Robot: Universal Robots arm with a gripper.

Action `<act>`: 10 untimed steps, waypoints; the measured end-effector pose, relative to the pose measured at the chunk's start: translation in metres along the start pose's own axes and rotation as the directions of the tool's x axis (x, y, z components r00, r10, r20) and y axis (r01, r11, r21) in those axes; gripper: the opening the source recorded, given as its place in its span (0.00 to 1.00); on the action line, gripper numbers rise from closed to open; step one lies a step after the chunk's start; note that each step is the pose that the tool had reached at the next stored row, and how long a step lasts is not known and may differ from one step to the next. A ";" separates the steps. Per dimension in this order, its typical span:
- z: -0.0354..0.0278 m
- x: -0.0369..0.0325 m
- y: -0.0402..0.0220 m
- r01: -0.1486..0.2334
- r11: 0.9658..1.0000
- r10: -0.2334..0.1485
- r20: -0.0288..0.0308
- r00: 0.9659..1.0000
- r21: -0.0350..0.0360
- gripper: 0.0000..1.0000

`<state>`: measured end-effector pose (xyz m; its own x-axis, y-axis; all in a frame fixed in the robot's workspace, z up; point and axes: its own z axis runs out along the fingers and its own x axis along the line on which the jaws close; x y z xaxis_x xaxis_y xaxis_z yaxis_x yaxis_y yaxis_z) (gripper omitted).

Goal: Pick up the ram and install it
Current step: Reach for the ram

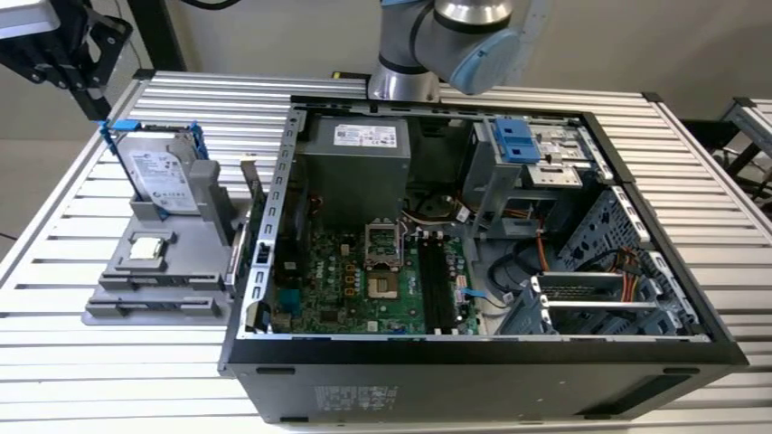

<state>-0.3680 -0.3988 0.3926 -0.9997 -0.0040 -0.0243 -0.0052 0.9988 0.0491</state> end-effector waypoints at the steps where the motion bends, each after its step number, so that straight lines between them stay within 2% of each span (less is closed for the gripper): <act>1: 0.0000 0.0009 0.0000 0.000 1.000 0.000 0.000 1.000 0.000 0.00; 10: -0.0001 0.0033 0.0000 0.000 1.000 0.000 0.000 1.000 0.000 0.00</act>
<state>-0.3713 -0.3988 0.3926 -0.9997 -0.0041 -0.0243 -0.0053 0.9988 0.0491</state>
